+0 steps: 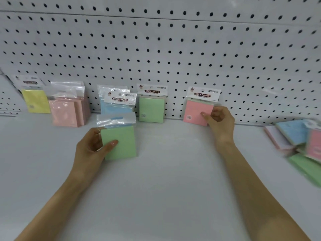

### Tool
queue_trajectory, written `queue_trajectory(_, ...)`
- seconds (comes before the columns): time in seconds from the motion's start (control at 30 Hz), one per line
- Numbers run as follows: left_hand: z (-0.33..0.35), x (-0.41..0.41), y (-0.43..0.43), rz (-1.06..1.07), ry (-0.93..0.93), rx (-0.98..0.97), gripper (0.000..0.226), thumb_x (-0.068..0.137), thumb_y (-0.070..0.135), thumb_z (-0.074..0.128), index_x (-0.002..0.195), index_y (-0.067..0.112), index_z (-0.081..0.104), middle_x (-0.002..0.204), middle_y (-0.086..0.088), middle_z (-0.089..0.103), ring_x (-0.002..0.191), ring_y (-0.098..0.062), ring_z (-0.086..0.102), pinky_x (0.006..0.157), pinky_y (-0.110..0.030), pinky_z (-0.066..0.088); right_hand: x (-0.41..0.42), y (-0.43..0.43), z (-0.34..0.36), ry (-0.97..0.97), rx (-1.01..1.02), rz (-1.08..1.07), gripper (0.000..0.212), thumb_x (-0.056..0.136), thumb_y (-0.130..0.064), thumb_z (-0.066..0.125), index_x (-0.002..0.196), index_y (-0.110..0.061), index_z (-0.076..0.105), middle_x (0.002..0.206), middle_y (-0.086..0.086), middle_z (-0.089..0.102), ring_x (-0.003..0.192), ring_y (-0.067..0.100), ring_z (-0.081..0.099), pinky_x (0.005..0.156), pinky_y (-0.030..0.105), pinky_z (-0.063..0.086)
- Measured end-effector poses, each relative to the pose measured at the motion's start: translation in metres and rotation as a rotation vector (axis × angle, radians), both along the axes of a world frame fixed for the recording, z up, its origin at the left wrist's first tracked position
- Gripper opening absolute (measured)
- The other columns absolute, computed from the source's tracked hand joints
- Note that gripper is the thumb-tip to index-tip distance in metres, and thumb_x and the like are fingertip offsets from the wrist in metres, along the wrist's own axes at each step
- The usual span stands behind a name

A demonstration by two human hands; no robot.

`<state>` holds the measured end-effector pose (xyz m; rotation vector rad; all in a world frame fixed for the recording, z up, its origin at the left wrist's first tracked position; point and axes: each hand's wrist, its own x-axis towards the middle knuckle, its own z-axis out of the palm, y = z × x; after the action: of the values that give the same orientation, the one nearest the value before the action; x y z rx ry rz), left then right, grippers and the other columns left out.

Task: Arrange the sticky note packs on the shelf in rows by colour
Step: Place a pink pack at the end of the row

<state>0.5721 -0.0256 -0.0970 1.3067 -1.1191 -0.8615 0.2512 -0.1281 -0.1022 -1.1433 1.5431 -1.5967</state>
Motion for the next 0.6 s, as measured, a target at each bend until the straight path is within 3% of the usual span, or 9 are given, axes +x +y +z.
queue_trajectory(0.23,0.0014,-0.0014,0.0011,-0.005,-0.004,-0.004,0.026,0.082,-0.001,0.067,0.099,0.017,0.06,0.085,0.013,0.073,0.08,-0.002,0.067,0.066,-0.015,0.054,-0.0004,-0.0007,-0.0009,0.003,-0.005,-0.051,0.015,0.081,-0.014,0.071,0.085,-0.022,0.058,0.085,-0.011,0.064,0.076,0.001,0.059,0.077,0.024,0.049)
queue_trajectory(0.43,0.0012,-0.0004,0.0014,-0.002,-0.008,0.001,0.025,0.082,-0.001,0.067,0.1,0.016,0.06,0.084,0.012,0.073,0.08,-0.003,0.067,0.065,-0.018,0.055,0.0003,-0.0016,-0.0024,0.03,-0.003,-0.021,0.025,0.079,-0.005,0.071,0.098,-0.015,0.058,0.088,-0.01,0.063,0.077,0.001,0.058,0.075,0.018,0.049)
queue_trajectory(0.6,0.0008,0.0001,0.001,-0.007,0.001,-0.001,0.024,0.083,0.001,0.066,0.103,0.013,0.06,0.086,0.009,0.072,0.081,-0.005,0.067,0.064,-0.019,0.054,0.0032,0.0009,-0.0009,0.105,0.002,-0.114,0.035,0.077,-0.016,0.075,0.102,-0.018,0.051,0.099,-0.004,0.059,0.082,0.01,0.056,0.074,0.017,0.046)
